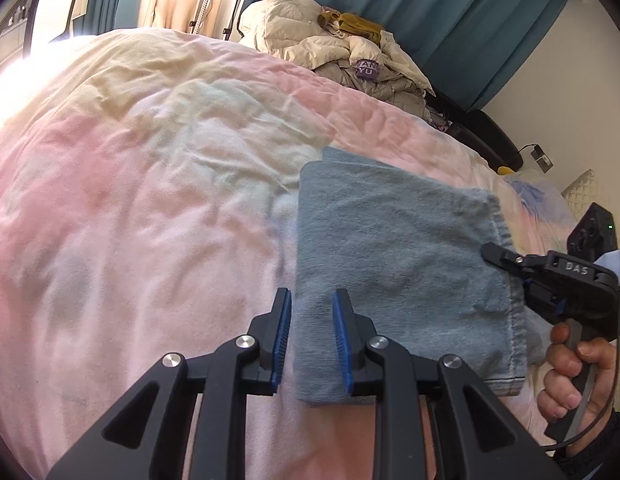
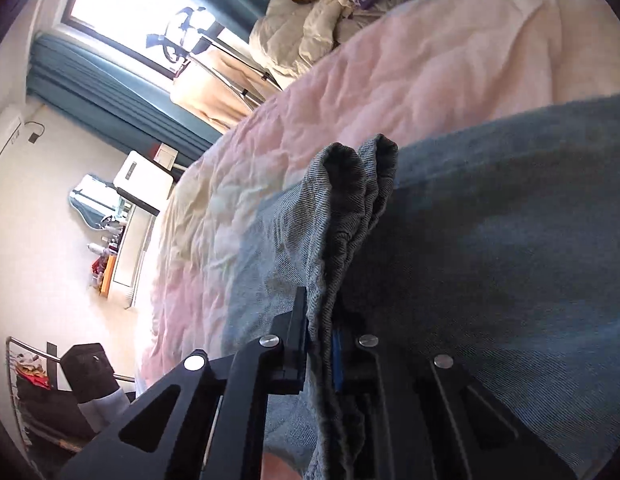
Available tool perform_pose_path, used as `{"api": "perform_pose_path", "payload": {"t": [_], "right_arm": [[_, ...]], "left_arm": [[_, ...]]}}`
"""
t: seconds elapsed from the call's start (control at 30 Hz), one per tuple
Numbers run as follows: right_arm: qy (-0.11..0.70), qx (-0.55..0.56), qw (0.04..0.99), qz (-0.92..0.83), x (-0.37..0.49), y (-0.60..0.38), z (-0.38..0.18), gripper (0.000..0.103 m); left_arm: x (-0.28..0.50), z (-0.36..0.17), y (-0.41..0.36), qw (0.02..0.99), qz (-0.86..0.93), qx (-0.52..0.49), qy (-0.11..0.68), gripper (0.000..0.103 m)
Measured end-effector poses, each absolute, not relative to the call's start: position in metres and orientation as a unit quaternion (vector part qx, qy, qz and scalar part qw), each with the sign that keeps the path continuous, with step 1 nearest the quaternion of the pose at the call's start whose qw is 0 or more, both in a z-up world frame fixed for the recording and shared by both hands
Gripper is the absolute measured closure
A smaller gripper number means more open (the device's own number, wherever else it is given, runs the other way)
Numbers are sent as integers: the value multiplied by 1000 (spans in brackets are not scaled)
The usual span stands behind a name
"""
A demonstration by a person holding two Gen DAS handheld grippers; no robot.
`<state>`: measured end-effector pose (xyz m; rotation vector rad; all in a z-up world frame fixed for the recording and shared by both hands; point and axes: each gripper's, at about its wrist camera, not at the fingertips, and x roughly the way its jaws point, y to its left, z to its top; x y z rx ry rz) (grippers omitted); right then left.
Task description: Fold clothes
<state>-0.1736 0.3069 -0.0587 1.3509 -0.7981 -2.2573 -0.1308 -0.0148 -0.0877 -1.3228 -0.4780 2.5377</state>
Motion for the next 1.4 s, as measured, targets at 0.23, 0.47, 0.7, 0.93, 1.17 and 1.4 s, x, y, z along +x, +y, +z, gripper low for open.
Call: {"api": "perform_pose_path", "payload": {"t": [0.23, 0.47, 0.7, 0.93, 1.17, 1.4], "right_arm": [[-246, 448, 151, -846, -161, 372, -14, 95], [-248, 476, 77, -840, -163, 464, -53, 95], [-281, 500, 68, -816, -158, 513, -106, 79], [-330, 429, 30, -841, -95, 588, -53, 56], [-447, 310, -117, -831, 10, 728, -33, 33], [-588, 290, -161, -738, 48, 793, -93, 31]], "left_arm": [[-123, -84, -3, 134, 876, -439, -146, 81], [-122, -86, 16, 149, 880, -439, -103, 81], [-123, -92, 32, 154, 878, -446, -81, 81], [-118, -92, 60, 180, 877, -441, -66, 81], [-116, -99, 89, 199, 873, -443, -32, 81], [-116, -103, 97, 201, 874, -441, -4, 81]]}}
